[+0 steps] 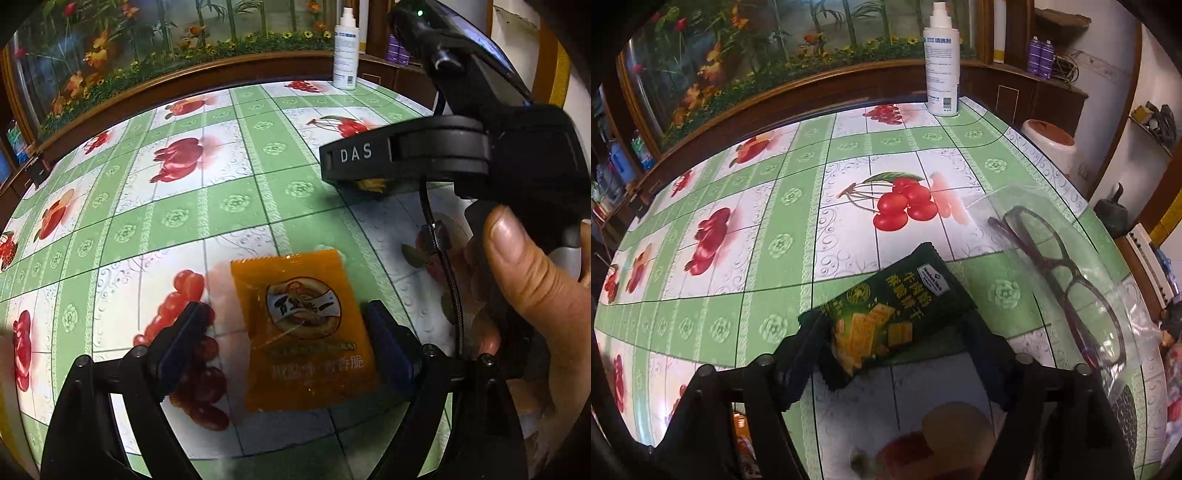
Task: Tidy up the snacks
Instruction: 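Grasp the orange bag with the left tool while the right tool grasps the dark green biscuit pack, then lift and carry the orange bag and green biscuit pack over the tray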
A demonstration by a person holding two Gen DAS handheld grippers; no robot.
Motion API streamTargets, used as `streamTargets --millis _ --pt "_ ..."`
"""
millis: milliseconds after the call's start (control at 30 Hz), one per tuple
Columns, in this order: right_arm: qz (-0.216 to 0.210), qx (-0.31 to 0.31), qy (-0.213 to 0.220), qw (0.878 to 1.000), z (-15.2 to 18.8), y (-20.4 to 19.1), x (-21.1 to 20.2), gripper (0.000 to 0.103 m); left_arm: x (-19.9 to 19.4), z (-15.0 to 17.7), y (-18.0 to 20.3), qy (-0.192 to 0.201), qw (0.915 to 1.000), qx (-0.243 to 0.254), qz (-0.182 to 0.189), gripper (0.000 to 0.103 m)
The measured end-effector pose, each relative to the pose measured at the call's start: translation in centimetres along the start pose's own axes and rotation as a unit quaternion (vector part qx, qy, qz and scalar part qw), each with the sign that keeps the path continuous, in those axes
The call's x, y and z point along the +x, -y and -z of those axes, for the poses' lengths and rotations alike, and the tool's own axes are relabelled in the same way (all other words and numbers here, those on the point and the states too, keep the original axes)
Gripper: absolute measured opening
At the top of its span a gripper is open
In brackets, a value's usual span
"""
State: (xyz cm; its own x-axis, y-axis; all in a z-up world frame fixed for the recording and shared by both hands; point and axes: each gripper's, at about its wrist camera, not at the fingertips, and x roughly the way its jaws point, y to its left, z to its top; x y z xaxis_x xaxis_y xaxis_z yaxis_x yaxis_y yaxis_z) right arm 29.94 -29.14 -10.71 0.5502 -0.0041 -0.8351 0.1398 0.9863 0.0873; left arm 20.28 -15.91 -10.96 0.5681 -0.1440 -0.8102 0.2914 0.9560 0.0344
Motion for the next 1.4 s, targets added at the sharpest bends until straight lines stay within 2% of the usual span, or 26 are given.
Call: streamTargets --millis 67,100,133,167,200,233,467,533,600,633,667,767,933,1000,1100,1167,1400 --pt "0.005 -0.02 0.004 1.0 -0.2 -0.5 0.2 0.076 -0.2 0.0 -0.4 0.01 0.9999 -0.001 -0.005 0.068" --pt "0.003 -0.026 0.007 1.0 -0.2 -0.7 0.2 0.074 -0.2 0.0 -0.7 0.013 0.9999 -0.002 -0.005 0.065" --pt "0.0 -0.033 0.01 0.999 -0.1 -0.8 0.1 0.066 -0.3 0.0 -0.9 0.015 0.9999 -0.002 -0.007 0.057" --pt "-0.005 -0.038 0.013 0.999 -0.1 -0.9 0.0 0.053 -0.3 0.0 -1.3 0.017 0.9998 -0.004 -0.006 0.054" --pt "-0.01 -0.041 0.014 0.999 -0.1 -1.0 -0.1 0.046 -0.3 0.0 -1.5 0.019 0.9998 -0.005 -0.004 0.054" --pt "-0.012 -0.045 0.015 0.999 -0.1 -1.0 -0.2 0.032 -0.3 0.1 -1.8 0.021 0.9998 -0.003 -0.006 0.054" --pt "-0.048 -0.037 0.021 0.998 0.7 0.3 -0.9 0.017 -0.7 0.4 -3.4 0.021 0.9996 -0.016 -0.006 0.052" --pt "-0.05 -0.021 0.019 0.998 0.7 0.9 -1.0 0.02 -0.7 0.5 -3.8 0.02 0.9996 -0.02 -0.005 0.052" --pt "-0.049 0.006 0.019 0.999 0.4 1.5 -1.1 0.049 -0.7 0.5 -4.0 0.02 0.9995 -0.023 -0.007 0.052" --pt "-0.041 0.021 0.022 0.999 0.2 1.7 -1.1 0.081 -0.8 0.5 -4.2 0.019 0.9995 -0.025 -0.007 0.052" --pt "-0.031 0.03 0.024 0.999 0.0 1.8 -1.0 0.09 -0.8 0.6 -4.3 0.019 0.9994 -0.026 -0.008 0.052" --pt "-0.028 0.049 0.015 0.998 -0.8 1.4 0.0 0.089 -0.8 0.7 -4.6 0.019 0.9994 -0.029 -0.007 0.052" --pt "0.039 0.038 0.011 0.998 -2.2 -0.5 1.7 0.091 -1.0 0.9 -5.0 0.018 0.9993 -0.033 -0.008 0.052" --pt "0.043 0.028 0.01 0.999 -2.6 -1.1 2.2 0.09 -1.1 0.9 -5.1 0.016 0.9993 -0.034 -0.006 0.052" --pt "0.026 -0.006 0.013 1.0 -3.1 -2.1 2.2 0.075 -1.2 1.0 -5.5 0.015 0.9992 -0.036 -0.004 0.052" --pt "0.009 -0.029 0.016 0.999 -2.9 -2.6 1.9 0.053 -1.2 1.0 -5.8 0.015 0.9991 -0.039 -0.005 0.052" --pt "-0.045 -0.077 0.023 0.996 -0.6 -2.9 0.2 0.051 -1.5 1.6 -7.3 0.016 0.9984 -0.055 -0.005 0.052"
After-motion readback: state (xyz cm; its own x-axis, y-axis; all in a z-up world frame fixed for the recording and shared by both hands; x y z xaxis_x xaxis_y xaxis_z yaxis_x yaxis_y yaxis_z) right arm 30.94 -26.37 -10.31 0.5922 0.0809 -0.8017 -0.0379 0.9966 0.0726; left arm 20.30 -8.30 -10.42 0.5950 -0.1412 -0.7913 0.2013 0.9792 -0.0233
